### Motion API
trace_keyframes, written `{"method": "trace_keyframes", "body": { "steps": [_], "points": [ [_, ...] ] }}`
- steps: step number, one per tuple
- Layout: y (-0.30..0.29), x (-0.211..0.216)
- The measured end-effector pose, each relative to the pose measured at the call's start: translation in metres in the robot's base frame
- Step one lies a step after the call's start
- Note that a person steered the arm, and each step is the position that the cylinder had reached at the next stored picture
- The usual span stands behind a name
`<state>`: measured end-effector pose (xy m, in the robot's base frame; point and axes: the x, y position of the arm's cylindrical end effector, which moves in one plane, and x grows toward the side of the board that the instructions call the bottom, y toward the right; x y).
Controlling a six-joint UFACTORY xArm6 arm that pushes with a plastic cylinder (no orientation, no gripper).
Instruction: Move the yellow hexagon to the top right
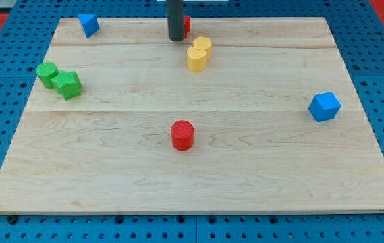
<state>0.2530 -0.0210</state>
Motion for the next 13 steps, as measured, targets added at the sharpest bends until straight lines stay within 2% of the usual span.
{"method": "trace_keyframes", "body": {
  "steps": [1,2,3,5,6,7,8,9,10,11,13],
  "points": [
    [0.0,0.028],
    [0.031,0.053],
    [0.104,0.053],
    [0.083,0.043],
    [0.144,0.032],
    [0.164,0.013],
    [0.144,0.02],
    [0.095,0.016],
    [0.076,-0.015],
    [0.134,-0.016],
    [0.148,-0.018]
  ]
}}
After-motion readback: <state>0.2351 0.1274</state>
